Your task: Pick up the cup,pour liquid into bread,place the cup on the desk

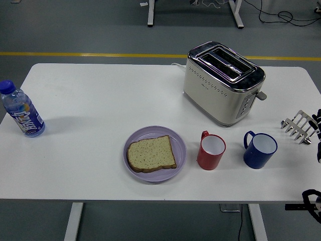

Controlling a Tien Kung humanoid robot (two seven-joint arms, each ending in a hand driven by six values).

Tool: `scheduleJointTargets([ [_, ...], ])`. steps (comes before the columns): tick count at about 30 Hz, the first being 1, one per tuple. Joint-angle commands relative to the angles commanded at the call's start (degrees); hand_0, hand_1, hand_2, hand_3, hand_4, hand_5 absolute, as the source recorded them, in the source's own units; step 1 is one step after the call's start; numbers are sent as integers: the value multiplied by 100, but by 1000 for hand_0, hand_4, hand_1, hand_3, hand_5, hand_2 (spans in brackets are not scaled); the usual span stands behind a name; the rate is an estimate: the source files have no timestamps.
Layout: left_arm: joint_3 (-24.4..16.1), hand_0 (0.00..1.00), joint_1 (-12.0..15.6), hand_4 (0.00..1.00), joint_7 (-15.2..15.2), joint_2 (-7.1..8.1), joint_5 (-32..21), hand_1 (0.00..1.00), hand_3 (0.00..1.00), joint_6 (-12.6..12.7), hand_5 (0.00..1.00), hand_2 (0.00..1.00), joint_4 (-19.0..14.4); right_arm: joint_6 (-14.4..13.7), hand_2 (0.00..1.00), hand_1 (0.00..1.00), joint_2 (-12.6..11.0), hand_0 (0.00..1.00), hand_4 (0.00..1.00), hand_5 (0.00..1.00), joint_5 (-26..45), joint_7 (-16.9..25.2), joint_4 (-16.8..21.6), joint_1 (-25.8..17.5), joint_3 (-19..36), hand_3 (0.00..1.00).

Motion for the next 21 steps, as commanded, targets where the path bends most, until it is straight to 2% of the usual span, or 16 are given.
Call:
scheduleJointTargets([
  [3,-2,682,1,253,2,0,6,687,546,-1,998,695,0,-17,701,656,-4,744,811,94,-337,22,-21,-13,-32,689],
  [4,-2,682,2,253,2,0,6,687,547,-1,998,695,0,-19,757,712,-5,783,888,81,-409,26,-24,-15,-38,734],
  [9,-22,682,2,253,15,1,51,687,547,-6,998,695,-3,2,757,712,-27,783,888,81,-1064,-4,-49,-44,-124,734],
  [10,-21,682,0,253,14,3,52,687,547,-7,998,695,-4,17,797,749,-35,835,909,68,-1150,-9,-46,-52,-136,790],
  [15,-14,682,-11,253,11,9,43,687,547,-7,998,695,-3,28,797,749,-87,835,909,68,-1538,-57,-11,-110,-180,790],
  [16,-14,682,-13,253,11,10,44,687,547,-7,998,695,-3,19,853,797,-103,889,940,72,-1626,-83,-1,-124,-191,845],
  [21,-22,682,-22,253,17,9,53,687,547,-6,998,695,-3,-19,853,797,-176,889,940,72,-2391,-338,44,-181,-233,845],
])
